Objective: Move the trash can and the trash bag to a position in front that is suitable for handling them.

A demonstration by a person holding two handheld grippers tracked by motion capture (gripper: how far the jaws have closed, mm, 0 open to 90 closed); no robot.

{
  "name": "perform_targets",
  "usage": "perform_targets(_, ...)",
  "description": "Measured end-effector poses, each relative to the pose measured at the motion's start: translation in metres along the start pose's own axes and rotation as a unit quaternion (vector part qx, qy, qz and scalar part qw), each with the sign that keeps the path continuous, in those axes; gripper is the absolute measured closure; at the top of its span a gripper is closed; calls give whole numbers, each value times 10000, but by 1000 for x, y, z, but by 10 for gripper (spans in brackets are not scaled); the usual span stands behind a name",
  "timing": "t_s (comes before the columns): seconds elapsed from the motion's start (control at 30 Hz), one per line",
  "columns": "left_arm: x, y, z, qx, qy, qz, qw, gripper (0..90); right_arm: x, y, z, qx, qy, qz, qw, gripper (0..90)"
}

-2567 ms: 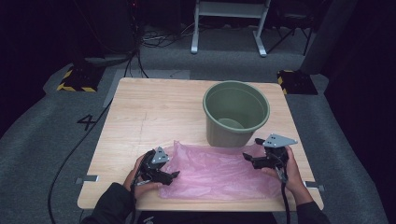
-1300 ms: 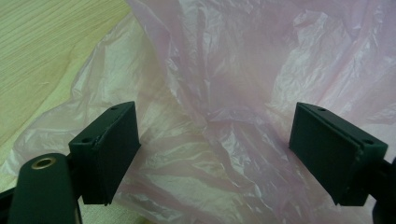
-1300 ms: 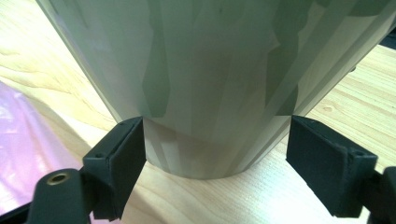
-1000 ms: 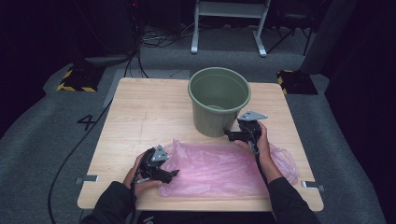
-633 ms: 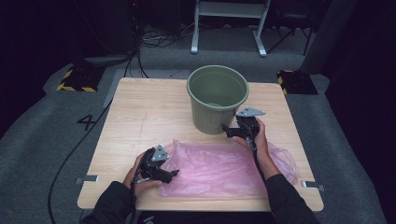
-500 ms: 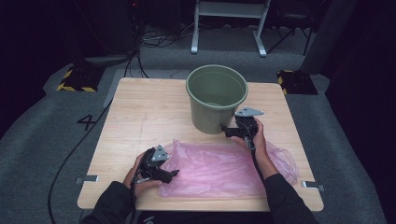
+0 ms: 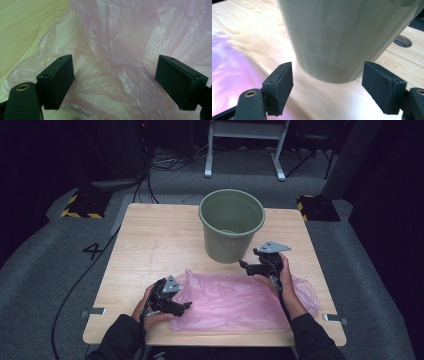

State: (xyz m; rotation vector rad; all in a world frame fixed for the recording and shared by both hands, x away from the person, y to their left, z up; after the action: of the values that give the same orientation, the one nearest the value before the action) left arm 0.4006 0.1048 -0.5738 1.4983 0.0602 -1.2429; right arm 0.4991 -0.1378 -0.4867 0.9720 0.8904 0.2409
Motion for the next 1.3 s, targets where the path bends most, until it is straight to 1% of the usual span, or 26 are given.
perform_targets(0.03,0,0,0,8,8,0,10000,153,-13,-1,-10,-154,128,37,9998,252)
perform_targets(0.07,0,0,0,8,8,0,10000,153,-13,-1,-10,-154,128,37,9998,252)
perform_targets(0.1,0,0,0,8,9,0,10000,152,-25,-3,-19,-319,220,42,9992,255)
perform_targets(0.13,0,0,0,7,9,0,10000,152,-25,-3,-19,-319,220,42,9992,255)
perform_targets(0.17,0,0,0,5,11,0,10000,152,-39,-5,-31,-423,389,96,9983,257)
perform_targets(0.2,0,0,0,1,16,1,10000,152,-39,-5,-31,-423,389,96,9983,257)
perform_targets(0.23,0,0,0,-10,18,4,10000,152,-52,-12,-48,-514,679,62,9963,263)
perform_targets(0.3,0,0,0,-10,26,3,10000,152,-58,-20,-60,-631,818,10,9947,262)
perform_targets(0.37,0,0,0,-14,26,4,10000,152,-65,-35,-79,-690,1105,-111,9914,258)
perform_targets(0.4,0,0,0,-14,26,4,10000,152,-65,-35,-79,-690,1105,-111,9914,258)
perform_targets(0.43,0,0,0,-21,32,7,10000,151,-70,-48,-93,-782,1265,-163,9887,256)
perform_targets(0.5,0,0,0,-48,33,14,10000,151,-71,-53,-98,-793,1339,-192,9876,250)
perform_targets(0.6,2,1,0,-52,58,8,10000,150,-75,-72,-121,-758,1745,-118,9817,238)
perform_targets(0.67,2,2,0,-40,56,6,10000,150,-75,-75,-125,-771,1798,-125,9806,236)
perform_targets(0.7,2,2,0,-58,52,10,10000,150,-72,-85,-132,-921,1789,-274,9792,228)
perform_targets(0.77,3,2,1,-68,52,4,10000,149,-69,-90,-133,-793,1819,-306,9796,239)
perform_targets(0.8,3,3,0,-56,54,6,10000,149,-69,-90,-133,-793,1819,-306,9796,239)
perform_targets(0.83,4,4,0,-46,50,6,10000,148,-64,-96,-132,-830,1721,-422,9807,247)
perform_targets(0.9,5,5,1,-54,37,8,10000,148,-63,-97,-131,-837,1701,-434,9809,256)
perform_targets(0.93,6,6,0,-47,53,-9,10000,148,-59,-100,-127,-768,1613,-501,9826,283)
perform_targets(0.97,6,6,0,-47,53,-9,10000,148,-59,-100,-127,-768,1613,-501,9826,283)
perform_targets(1.0,7,7,0,-47,31,-3,10000,148,-55,-102,-120,-748,1467,-518,9850,292)
perform_targets(1.07,8,8,0,-47,35,0,10000,148,-54,-102,-118,-718,1446,-510,9856,297)
perform_targets(1.1,10,11,-2,-51,50,0,10000,147,-51,-102,-112,-667,1359,-512,9871,294)
perform_targets(1.17,12,13,-4,-9,38,4,10000,147,-48,-102,-107,-628,1308,-492,9882,296)
perform_targets(1.3,12,15,-8,-40,50,6,10000,157,-42,-102,-92,-524,1173,-479,9906,296)
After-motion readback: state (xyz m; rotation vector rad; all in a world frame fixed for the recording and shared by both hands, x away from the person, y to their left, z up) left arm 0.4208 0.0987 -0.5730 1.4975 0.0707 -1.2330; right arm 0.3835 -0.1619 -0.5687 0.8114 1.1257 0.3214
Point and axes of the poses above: each handheld gripper's, and its own axes: x roughly forward along the jaws, y roughly out of its top, z roughly to its right, the point moved 10 cm from there along x, roughly forward along the jaws, and after that the axes turned 15 degrees about -x, right-handed, at the moved point
